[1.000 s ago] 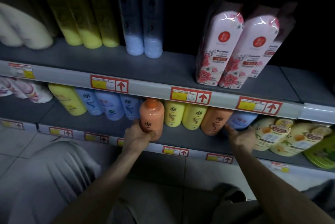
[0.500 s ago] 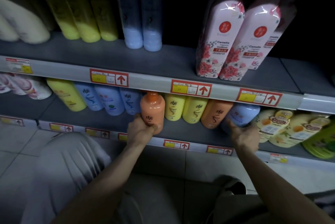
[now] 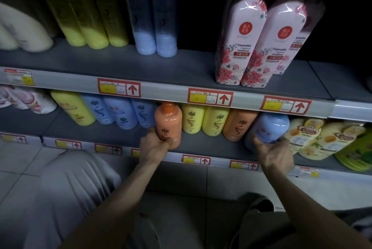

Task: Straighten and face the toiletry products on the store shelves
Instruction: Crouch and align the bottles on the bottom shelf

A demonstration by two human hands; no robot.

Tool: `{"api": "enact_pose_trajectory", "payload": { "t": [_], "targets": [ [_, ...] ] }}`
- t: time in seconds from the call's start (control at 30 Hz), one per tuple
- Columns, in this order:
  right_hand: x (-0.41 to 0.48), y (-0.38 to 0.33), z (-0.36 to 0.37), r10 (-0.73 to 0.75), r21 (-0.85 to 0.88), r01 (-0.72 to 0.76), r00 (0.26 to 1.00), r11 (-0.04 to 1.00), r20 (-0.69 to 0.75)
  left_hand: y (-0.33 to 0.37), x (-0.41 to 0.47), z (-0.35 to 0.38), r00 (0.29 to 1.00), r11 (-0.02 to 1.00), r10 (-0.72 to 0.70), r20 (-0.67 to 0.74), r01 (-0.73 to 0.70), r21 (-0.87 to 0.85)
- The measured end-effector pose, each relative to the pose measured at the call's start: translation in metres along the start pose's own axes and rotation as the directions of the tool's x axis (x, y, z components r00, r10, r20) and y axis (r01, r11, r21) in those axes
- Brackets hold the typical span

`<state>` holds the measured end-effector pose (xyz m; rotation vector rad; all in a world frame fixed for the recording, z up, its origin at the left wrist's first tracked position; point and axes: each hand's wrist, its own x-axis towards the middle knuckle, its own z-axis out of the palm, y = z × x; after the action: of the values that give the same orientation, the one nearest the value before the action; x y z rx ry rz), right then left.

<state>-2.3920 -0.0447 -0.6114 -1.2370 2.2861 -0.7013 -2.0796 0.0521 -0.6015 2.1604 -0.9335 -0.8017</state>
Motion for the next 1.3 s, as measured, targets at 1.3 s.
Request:
{"api": "enact_pose_trajectory", "payload": {
  "t": [1.3],
  "targets": [
    [-0.103, -0.059, 0.075, -0.313, 0.230, 0.251, 0.902, 0.940, 0.298, -0.052, 0.025, -0.043, 0.894, 0.961, -0.121, -0.432, -0.004, -0.277]
  ]
}}
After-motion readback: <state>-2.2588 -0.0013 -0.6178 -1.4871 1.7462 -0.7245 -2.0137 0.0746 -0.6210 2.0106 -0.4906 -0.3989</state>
